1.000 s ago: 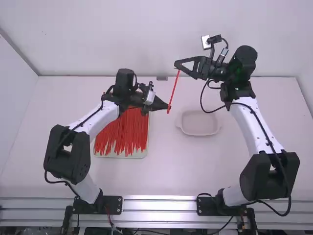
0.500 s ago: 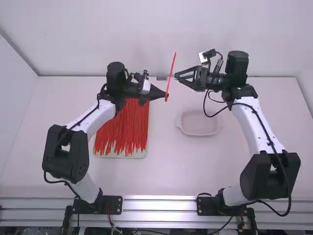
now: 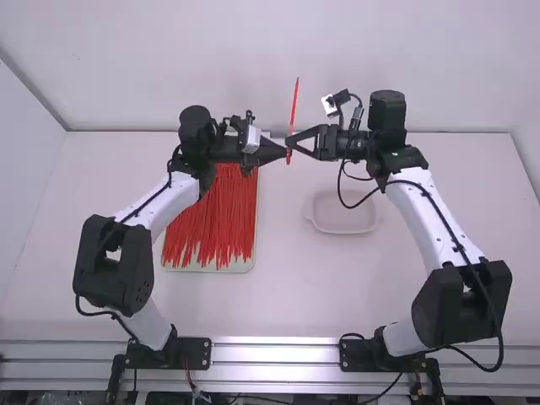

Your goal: Fasten the cable tie

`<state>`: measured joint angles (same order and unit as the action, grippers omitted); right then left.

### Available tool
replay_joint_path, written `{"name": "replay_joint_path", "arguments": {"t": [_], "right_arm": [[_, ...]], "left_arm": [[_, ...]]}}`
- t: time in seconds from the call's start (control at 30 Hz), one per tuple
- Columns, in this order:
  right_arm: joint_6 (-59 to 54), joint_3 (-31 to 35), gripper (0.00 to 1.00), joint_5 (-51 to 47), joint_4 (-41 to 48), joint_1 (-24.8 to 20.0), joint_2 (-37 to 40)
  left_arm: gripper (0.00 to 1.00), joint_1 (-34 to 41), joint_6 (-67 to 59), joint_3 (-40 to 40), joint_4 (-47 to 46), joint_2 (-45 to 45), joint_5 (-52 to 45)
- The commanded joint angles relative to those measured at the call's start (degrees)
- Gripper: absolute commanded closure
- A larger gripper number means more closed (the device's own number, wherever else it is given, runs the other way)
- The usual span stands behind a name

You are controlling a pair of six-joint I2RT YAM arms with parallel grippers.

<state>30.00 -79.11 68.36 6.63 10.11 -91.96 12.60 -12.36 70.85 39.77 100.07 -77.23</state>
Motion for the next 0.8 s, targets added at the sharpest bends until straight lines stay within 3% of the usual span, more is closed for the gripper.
{"name": "replay_joint_path", "arguments": {"t": [0.0,0.2,0.4,0.5,0.77], "right_arm": [[-0.4,-1.1,0.7,0.1,-0.2,0.0,0.5],[-0.3,-1.1,0.82,0.1,-0.2,0.0,0.5],[-0.3,-1.1,0.86,0.1,-0.2,0.1,0.5],[-0.3,-1.1,1.0,0.1,-0.2,0.1,0.5],[-0.5,-1.1,1.0,0.1,-0.2,0.1,0.5]], "left_arm": [[0.98,0.1,2.1,-0.1,0.3,0.0,0.2],[0.98,0.6,2.1,-0.1,-0.3,0.0,0.2],[0.98,1.0,2.1,-0.1,-0.3,0.0,0.2],[0.98,1.0,2.1,-0.1,-0.5,0.0,0.2],[0.96,0.9,2.8,-0.1,-0.4,0.0,0.4]]}}
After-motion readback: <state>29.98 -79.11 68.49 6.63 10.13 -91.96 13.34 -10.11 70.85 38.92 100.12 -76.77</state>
